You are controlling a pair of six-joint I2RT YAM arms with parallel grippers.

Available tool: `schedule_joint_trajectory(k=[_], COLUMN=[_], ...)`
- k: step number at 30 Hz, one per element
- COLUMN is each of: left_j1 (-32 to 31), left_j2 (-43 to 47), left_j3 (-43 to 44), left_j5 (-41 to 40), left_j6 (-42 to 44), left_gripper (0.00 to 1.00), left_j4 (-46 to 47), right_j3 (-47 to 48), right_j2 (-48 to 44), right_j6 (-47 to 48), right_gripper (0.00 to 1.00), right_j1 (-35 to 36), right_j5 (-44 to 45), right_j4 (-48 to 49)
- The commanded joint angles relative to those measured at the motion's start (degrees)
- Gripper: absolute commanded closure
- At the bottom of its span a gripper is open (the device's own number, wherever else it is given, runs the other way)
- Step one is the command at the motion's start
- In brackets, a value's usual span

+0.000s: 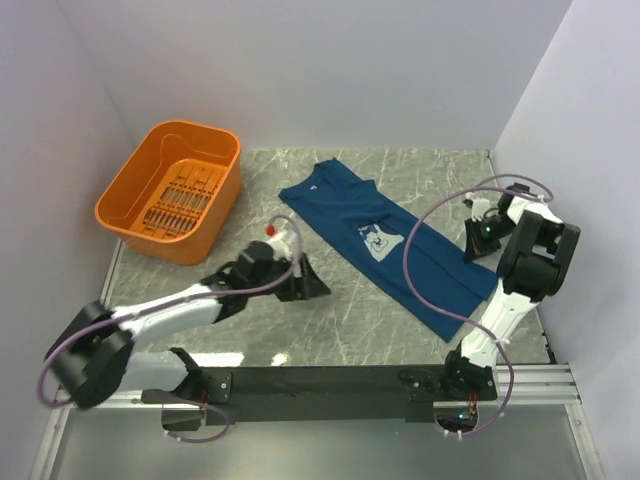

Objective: Fold and stack the t-shirts

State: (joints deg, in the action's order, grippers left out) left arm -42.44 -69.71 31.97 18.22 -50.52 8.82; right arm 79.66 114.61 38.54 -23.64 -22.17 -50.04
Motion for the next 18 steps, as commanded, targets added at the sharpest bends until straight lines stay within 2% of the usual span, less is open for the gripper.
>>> schedule_joint_trajectory(k=[1, 3, 4, 8, 11, 18], left_j1=[-5.63, -9.58, -10.81, -16.70, -18.03, -18.65], left_j2=[-8.66, -13.41, -18.13, -29.67, -37.06, -44.45], left_j3=[5.11, 8.98, 10.38, 18.19, 22.24, 29.90], left_j5=[-4.68, -5.91, -7.65, -10.39, -12.14, -18.04], left_j6=[-4.84, -8.00, -9.40, -18.55, -24.00, -29.28], left_gripper=[0.24, 0.27, 0.30, 0.38, 0.40, 0.40], left_j4=[10.51, 13.13, 13.85, 17.19, 16.76, 5.70], right_j3=[-5.38, -7.14, -7.50, -9.08, -11.10, -15.40], right_j2=[-3.59, -7.28, -8.68, -16.85, -22.21, -29.61], right_j6=[0.74, 1.53, 1.71, 2.50, 2.85, 3.20], right_gripper=[0.81, 0.65, 0.62, 0.58, 0.58, 0.57], right_j1=[-2.72, -3.96, -4.31, -5.45, -5.80, -6.24], right_j5=[1.70, -0.31, -1.02, -5.33, -7.97, -11.84], right_j4=[1.09, 0.91, 0.65, -1.37, -1.81, -1.47])
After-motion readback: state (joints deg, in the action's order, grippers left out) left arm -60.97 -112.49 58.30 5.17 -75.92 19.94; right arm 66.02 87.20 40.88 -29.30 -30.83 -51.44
